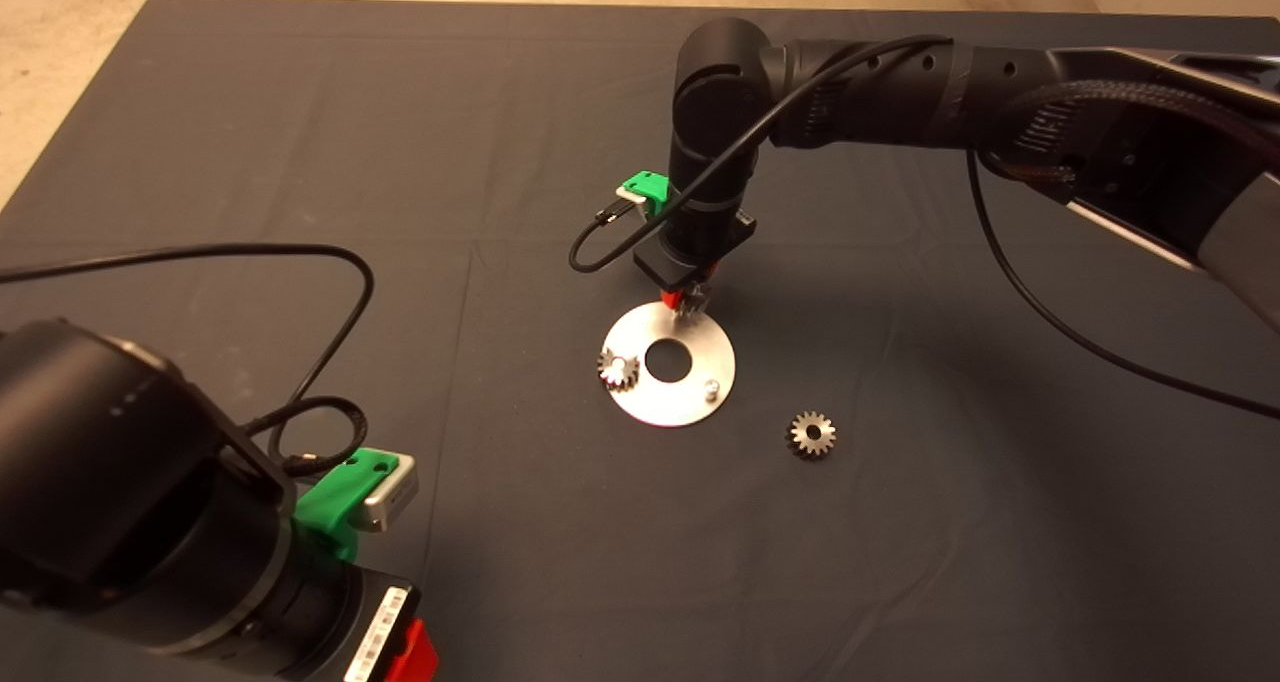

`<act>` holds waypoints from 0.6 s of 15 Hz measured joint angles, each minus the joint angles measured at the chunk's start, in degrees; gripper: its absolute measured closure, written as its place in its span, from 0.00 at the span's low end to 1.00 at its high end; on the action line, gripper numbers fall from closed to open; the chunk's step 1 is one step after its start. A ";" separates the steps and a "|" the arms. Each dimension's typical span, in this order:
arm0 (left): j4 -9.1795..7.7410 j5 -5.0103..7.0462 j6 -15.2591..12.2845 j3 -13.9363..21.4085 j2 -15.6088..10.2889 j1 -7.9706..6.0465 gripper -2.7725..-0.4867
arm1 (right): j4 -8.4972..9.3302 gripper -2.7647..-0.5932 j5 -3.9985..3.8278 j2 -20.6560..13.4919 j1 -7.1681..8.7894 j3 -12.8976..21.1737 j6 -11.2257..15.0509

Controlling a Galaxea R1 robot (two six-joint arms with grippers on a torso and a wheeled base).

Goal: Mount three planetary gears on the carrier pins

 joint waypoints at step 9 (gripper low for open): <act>0.00 0.00 0.00 0.00 0.01 0.00 0.25 | 0.29 0.81 0.00 0.00 0.00 0.09 -0.02</act>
